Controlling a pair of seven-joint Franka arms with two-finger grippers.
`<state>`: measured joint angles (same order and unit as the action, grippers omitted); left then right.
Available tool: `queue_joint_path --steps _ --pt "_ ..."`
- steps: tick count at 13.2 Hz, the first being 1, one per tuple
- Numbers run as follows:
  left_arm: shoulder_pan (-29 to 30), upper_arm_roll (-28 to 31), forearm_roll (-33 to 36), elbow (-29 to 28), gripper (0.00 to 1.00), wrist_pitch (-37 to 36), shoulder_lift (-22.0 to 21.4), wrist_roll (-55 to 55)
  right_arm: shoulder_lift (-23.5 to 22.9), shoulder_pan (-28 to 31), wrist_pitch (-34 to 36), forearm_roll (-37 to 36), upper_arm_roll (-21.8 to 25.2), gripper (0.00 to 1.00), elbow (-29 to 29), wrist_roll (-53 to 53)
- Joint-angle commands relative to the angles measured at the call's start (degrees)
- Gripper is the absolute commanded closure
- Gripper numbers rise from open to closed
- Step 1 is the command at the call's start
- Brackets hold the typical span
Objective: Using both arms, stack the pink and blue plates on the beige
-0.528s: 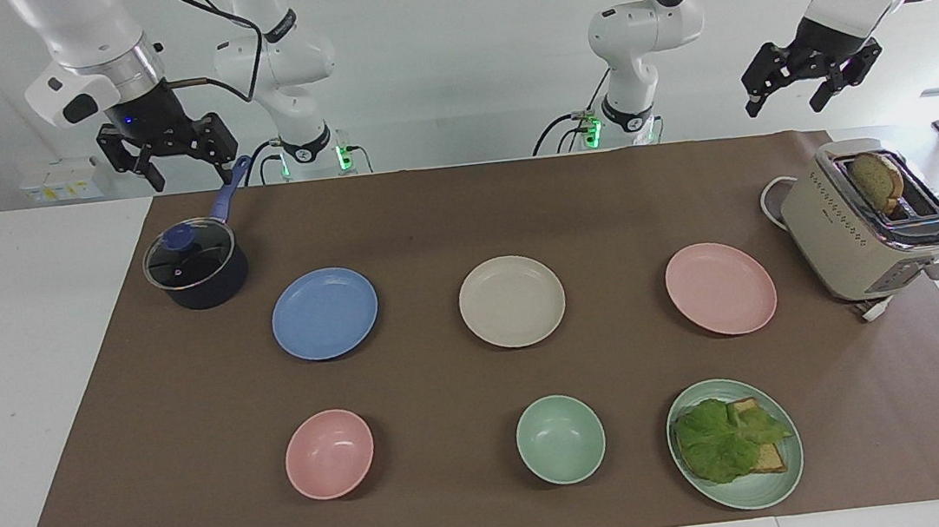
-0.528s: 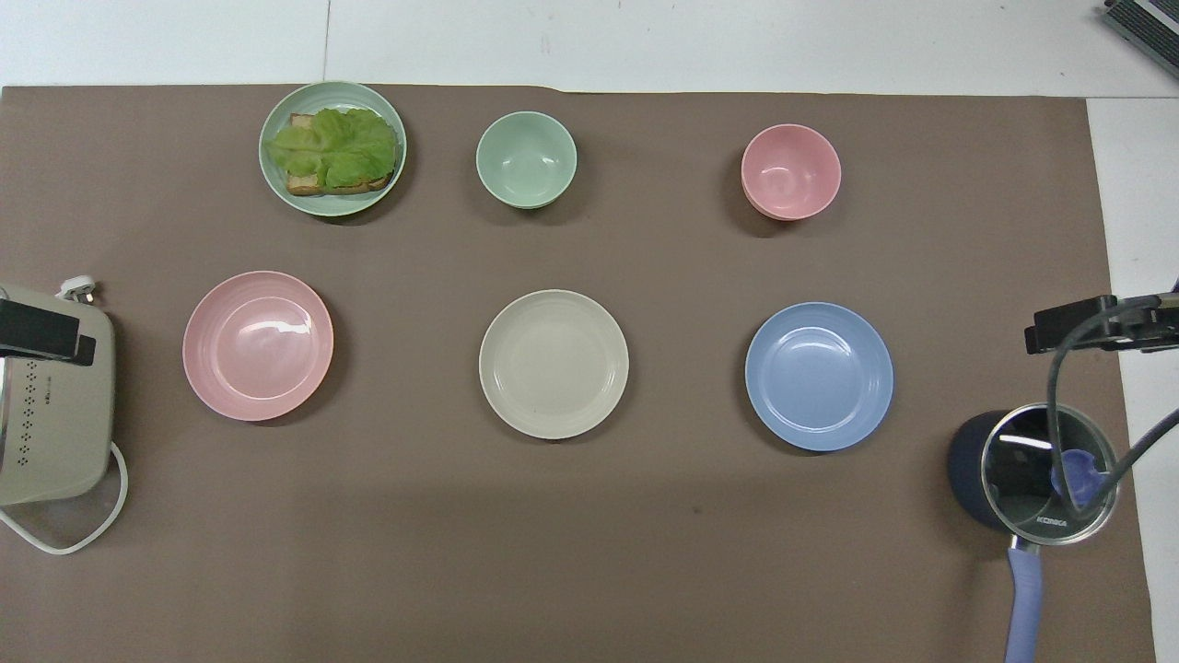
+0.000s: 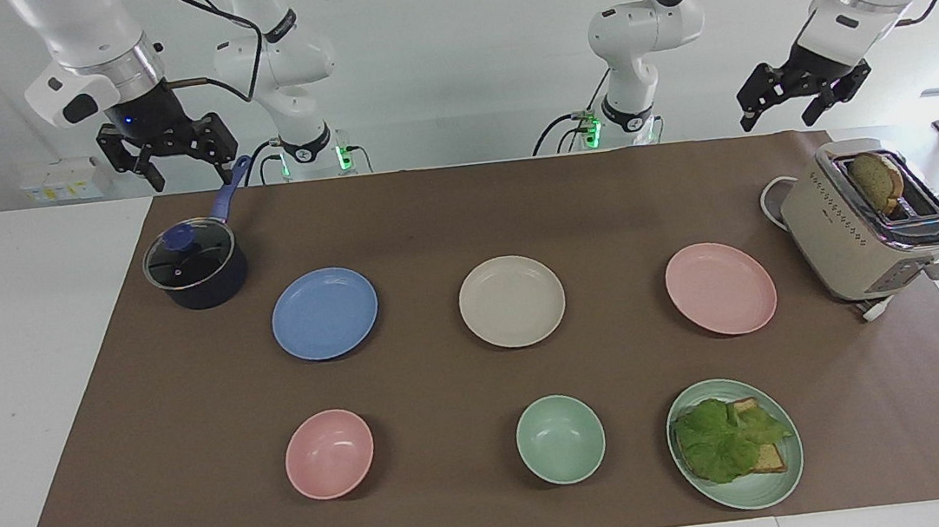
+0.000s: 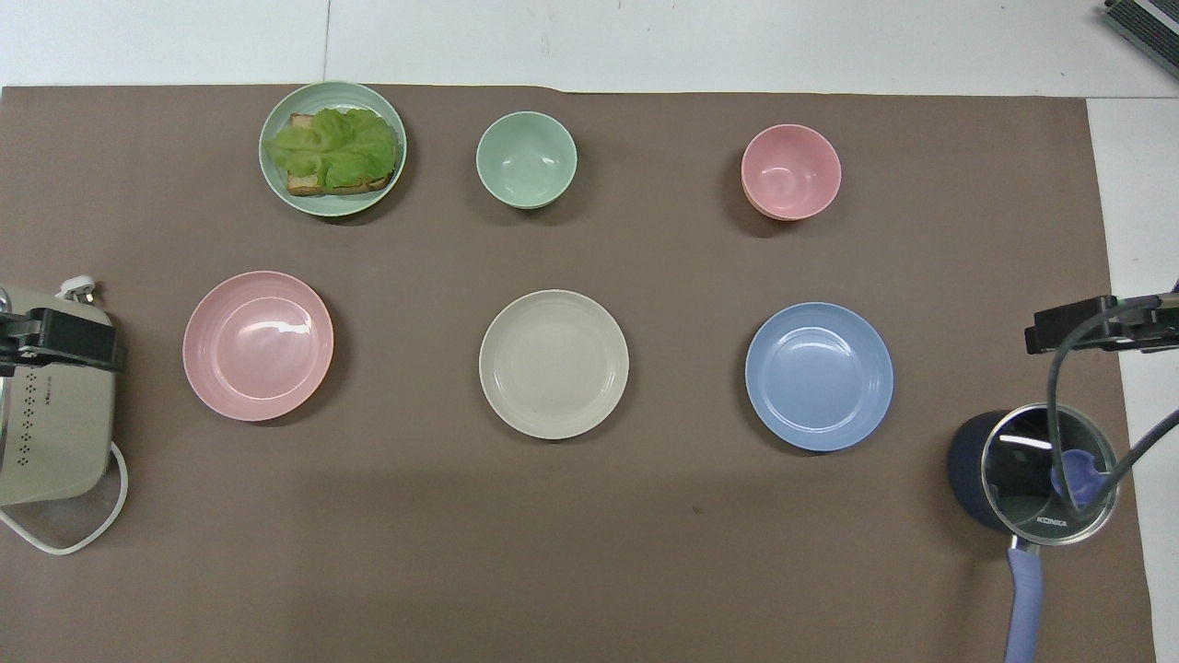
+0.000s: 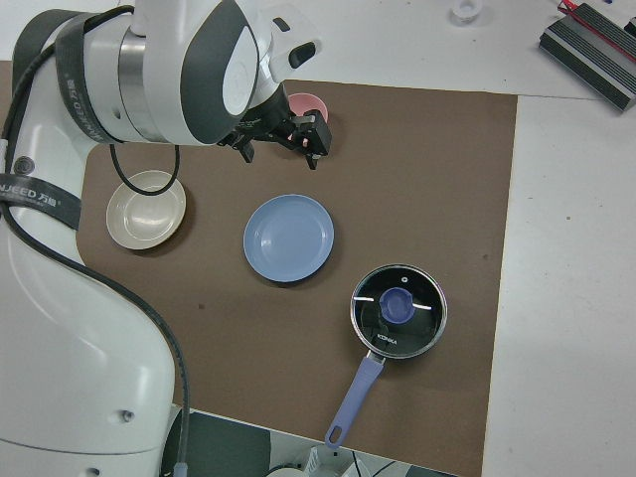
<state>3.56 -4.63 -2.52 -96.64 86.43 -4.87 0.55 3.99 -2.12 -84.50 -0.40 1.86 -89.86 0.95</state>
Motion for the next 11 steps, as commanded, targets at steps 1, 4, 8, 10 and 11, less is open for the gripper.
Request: queue_joint_path --steps 1,4,8,10,11 --pt "0.6 0.3 0.3 -13.3 0.00 10.7 -3.0 0.7 0.4 0.7 0.3 0.8 -0.3 0.00 0.0 -1.2" --pt "2.5 0.3 0.3 -20.9 0.00 21.5 -0.9 2.0 0.4 0.7 0.3 0.8 -0.3 0.00 0.0 -1.2" --pt "4.9 0.3 0.5 -23.3 0.00 33.1 8.7 2.4 0.4 0.7 0.3 0.8 -0.3 0.00 0.0 -1.2" --pt "6.3 0.3 0.6 -23.3 0.00 35.5 11.7 3.0 0.4 0.7 0.3 0.8 -0.3 0.00 0.0 -1.2" --pt "6.5 0.3 0.6 -23.4 0.00 37.1 13.2 3.1 0.4 0.7 0.3 0.8 -0.3 0.00 0.0 -1.2"
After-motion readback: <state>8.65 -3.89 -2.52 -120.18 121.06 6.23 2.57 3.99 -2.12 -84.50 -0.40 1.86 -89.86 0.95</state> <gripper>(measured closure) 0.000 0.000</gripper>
